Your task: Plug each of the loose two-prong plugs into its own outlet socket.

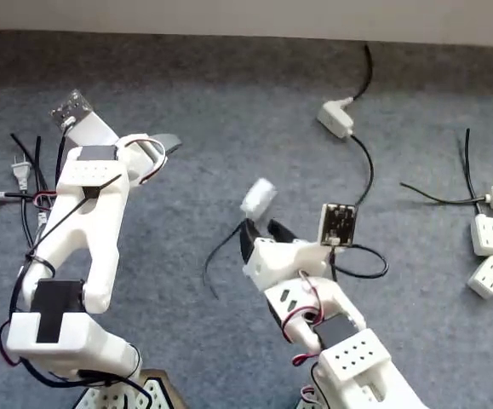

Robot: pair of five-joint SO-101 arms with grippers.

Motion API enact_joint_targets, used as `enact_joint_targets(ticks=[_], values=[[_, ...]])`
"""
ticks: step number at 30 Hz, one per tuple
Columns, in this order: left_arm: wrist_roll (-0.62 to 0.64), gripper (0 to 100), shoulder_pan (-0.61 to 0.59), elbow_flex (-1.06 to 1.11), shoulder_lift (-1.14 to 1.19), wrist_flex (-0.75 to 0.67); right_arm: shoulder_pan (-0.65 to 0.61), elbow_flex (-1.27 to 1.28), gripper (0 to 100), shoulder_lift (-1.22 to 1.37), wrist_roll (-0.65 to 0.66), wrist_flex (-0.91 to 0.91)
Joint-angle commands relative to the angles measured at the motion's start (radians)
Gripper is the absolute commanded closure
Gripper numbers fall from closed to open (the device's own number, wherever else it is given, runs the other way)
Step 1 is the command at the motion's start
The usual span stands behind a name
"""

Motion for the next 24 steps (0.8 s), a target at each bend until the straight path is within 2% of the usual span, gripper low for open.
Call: enact_joint_targets(ticks=[1,10,13,19,24], values=[[0.003,59,-0.012,-0.004,-0.007,-0.02,0.013,0.056,78.5,-0.021,-0.005,-0.027],[0.002,59,-0.012,-0.004,-0.004,-0.02,0.15,0.004,78.4,-0.027,-0.003,-0.028],[0.002,59,-0.012,-0.004,-0.004,-0.02,0.147,-0.064,78.3,-0.019,-0.002,-0.028],[0.002,59,-0.012,-0.004,-0.004,-0.02,0.051,-0.176,78.3,0.01,0.0,-0.03],[0.002,59,-0.012,-0.004,-0.001,-0.02,0.038,-0.248,78.3,0.259,0.0,-0.193]])
